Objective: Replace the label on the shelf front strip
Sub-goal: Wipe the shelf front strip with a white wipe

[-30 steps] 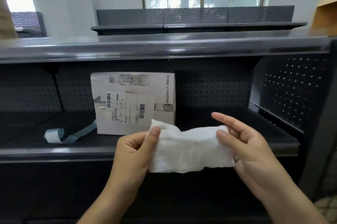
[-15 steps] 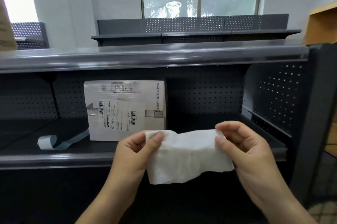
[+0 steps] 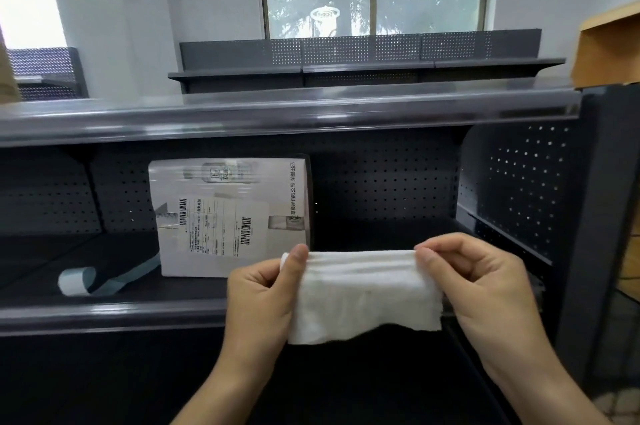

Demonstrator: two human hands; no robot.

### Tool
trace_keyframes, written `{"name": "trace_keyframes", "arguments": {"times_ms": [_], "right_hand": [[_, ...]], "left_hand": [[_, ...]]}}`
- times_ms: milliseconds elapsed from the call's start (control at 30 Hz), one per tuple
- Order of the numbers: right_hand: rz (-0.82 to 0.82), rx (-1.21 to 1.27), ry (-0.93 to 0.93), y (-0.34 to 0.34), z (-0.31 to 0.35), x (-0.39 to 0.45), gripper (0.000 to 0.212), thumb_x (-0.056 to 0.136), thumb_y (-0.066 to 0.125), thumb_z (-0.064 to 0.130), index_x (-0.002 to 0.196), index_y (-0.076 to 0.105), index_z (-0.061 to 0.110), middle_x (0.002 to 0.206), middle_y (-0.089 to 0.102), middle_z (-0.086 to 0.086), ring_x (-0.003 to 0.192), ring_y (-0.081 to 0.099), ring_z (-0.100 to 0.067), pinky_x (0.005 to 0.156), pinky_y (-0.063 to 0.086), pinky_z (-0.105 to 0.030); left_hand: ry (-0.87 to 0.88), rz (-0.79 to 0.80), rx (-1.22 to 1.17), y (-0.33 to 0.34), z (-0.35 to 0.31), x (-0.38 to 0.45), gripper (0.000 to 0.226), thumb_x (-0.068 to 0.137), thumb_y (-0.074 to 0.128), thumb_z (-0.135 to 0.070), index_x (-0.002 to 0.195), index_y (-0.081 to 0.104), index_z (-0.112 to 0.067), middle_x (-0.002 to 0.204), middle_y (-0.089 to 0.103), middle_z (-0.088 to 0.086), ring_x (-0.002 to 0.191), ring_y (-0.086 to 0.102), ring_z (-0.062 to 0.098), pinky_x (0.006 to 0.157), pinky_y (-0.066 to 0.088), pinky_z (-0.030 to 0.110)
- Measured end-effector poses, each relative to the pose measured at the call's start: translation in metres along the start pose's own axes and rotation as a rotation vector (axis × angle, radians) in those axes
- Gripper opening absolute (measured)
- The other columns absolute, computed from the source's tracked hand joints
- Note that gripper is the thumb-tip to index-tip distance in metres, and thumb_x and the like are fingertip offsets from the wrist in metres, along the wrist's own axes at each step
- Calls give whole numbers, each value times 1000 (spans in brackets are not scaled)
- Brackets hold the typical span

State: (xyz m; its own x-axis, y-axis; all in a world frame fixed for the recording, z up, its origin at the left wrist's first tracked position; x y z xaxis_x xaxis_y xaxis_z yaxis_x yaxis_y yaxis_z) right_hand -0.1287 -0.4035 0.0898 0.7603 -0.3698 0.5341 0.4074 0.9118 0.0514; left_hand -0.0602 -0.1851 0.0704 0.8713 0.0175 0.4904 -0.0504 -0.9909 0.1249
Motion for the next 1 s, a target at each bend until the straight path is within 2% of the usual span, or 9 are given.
{"name": "trace_keyframes", "arguments": {"times_ms": [133, 300, 367, 433, 500, 567, 733, 867, 1000], "right_hand": [[15, -153, -79, 2, -4, 19, 16, 94, 70, 17, 79, 76, 23, 79, 72, 0, 70, 63, -6, 66, 52, -20], [-20, -336, -112, 1, -14, 58, 24, 103, 53, 25, 83, 65, 19, 80, 63, 3, 74, 57, -12, 68, 44, -30], [-55, -372, -92, -1, -22, 76, 25, 105, 50, 22, 86, 63, 14, 74, 61, 2, 69, 54, -12, 63, 41, -29], [-86, -415, -87, -4, -33, 95, 25, 105, 50, 21, 86, 62, 11, 69, 57, -1, 63, 50, -14, 58, 39, -31], [-107, -460, -62, -10, -46, 115, 26, 104, 52, 22, 85, 63, 9, 68, 58, -4, 61, 51, -17, 60, 40, -33], [-84, -536, 34, -16, -62, 135, 24, 102, 55, 22, 86, 68, 11, 79, 67, -2, 75, 62, -19, 69, 46, -33], [68, -722, 200, -30, -96, 154, 17, 96, 61, 14, 86, 74, 22, 99, 75, 0, 100, 68, -19, 93, 53, -34], [237, -917, 224, -27, -114, 149, 17, 96, 61, 13, 89, 76, 17, 97, 77, -1, 95, 70, -17, 87, 55, -32], [277, -1056, 201, -22, -117, 149, 14, 96, 61, 19, 90, 74, 20, 96, 75, -1, 90, 68, -18, 77, 55, -31]], "left_hand": [[16, -86, 11, 12, 6, 17, 79, 85, 63, -53, 53, 38, 14, 53, 43, 12, 52, 38, 24, 52, 32, 33], [68, -70, 83, 37, 7, 46, 58, 96, 65, -39, 51, 52, -5, 50, 45, 11, 49, 41, 19, 50, 36, 29], [61, 5, 87, 49, 9, 58, 46, 96, 70, -29, 64, 65, 2, 59, 63, 14, 55, 55, 18, 51, 43, 30], [39, 62, 122, 61, 15, 70, 40, 96, 70, -27, 79, 66, 9, 68, 65, 20, 63, 58, 20, 56, 43, 33], [-3, 53, 227, 75, 27, 84, 44, 98, 66, -31, 72, 58, 4, 65, 55, 20, 62, 52, 20, 58, 38, 33], [-75, 51, 366, 89, 40, 96, 45, 100, 62, -33, 63, 49, -10, 60, 47, 7, 58, 46, 17, 58, 33, 31], [-187, 222, 690, 102, 72, 109, 40, 101, 60, -32, 65, 56, -14, 62, 54, -2, 59, 53, 13, 55, 37, 28], [-185, 331, 988, 106, 75, 107, 25, 100, 59, -33, 105, 73, -13, 102, 74, 5, 98, 70, 28, 75, 49, 31], [-85, 315, 1274, 105, 72, 105, 26, 101, 56, -35, 110, 69, -15, 110, 74, 8, 100, 71, 29, 69, 45, 32]]}}
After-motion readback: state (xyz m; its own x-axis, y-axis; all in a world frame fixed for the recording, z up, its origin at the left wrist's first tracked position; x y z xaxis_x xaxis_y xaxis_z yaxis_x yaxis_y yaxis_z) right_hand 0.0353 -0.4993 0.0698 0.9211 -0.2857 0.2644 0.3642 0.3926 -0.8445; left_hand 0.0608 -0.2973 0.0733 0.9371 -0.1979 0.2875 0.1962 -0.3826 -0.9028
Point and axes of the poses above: each hand's wrist, its own x-axis towards the middle knuckle, its own y-axis out of the palm, z = x × y, the point moved 2 cm from there along x, towards the middle knuckle
